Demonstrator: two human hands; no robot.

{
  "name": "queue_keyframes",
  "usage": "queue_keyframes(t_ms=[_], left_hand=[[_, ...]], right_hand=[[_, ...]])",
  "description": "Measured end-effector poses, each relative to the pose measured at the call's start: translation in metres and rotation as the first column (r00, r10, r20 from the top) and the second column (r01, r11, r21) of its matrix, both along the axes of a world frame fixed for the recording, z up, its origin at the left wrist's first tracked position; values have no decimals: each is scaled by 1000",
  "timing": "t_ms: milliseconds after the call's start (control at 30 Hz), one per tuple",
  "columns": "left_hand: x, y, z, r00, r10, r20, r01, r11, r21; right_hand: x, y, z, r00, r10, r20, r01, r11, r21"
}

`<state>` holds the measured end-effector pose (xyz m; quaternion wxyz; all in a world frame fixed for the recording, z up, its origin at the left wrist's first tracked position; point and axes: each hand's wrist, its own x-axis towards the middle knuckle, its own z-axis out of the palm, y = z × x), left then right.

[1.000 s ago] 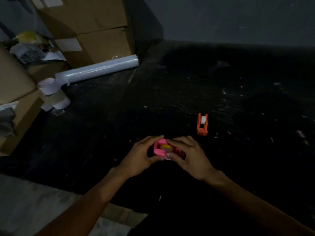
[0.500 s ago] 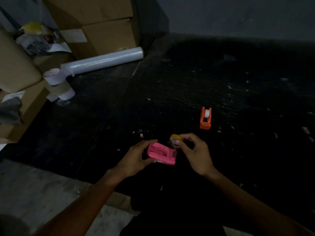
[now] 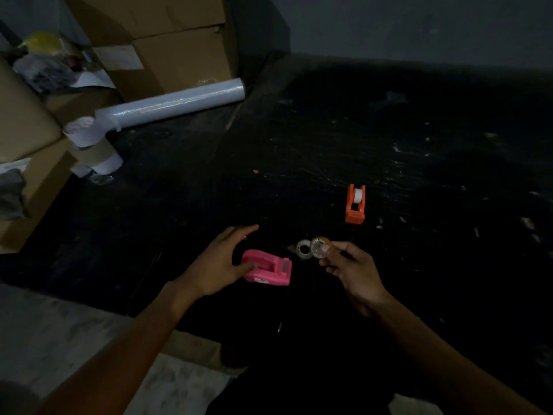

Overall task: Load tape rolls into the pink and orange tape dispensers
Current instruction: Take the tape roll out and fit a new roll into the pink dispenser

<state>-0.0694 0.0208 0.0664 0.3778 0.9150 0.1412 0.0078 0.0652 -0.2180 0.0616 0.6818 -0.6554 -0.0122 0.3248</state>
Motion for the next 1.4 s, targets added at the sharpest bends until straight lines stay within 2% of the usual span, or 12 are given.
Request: queue_keyframes(t_ms=[100,267,767,833,867,933,1033,1100,1167,1267,1367,1400], left_hand=[[14,-30,13,984,59,168,-44,995,-93],[37,-74,16,973,-14,231,58,981,-183],[48,-94,3,981,-53,185,81,986,-149],[46,-91,5,982,-33,183,67,981,-180],[45,-90,6,982,-14,190,53,978,-201],[43,-86,7,981,33,192,14,971,-238],[40,-78,5,977,120,175,-72,964,-255],[37,-72,4,972,175,160,-129,956,-263],[34,-69,5,966,207,153,-159,947,-280],[32,-65,6,958,236,161,-181,938,-297],[31,-63,6,956,251,150,-197,932,-303],[31,-63,6,957,252,144,-198,929,-311]], right_hand=[[-8,4,3,995,42,-95,-37,998,53],[-19,3,4,980,103,-172,-79,987,143],[-17,-15,-11,932,59,-357,20,976,215],[-13,-16,-14,975,58,-216,-37,994,99],[-11,-18,-17,993,93,-71,-94,996,-10],[-10,-22,-22,950,212,228,-159,960,-228],[-11,-31,-39,706,447,550,-206,872,-444],[-11,-35,-48,518,598,611,-177,774,-608],[-10,-38,-52,433,654,620,-142,729,-669],[-8,-39,-48,485,628,608,-175,751,-636],[0,-36,-37,660,376,650,-25,876,-482],[7,-34,-34,682,308,663,53,884,-465]])
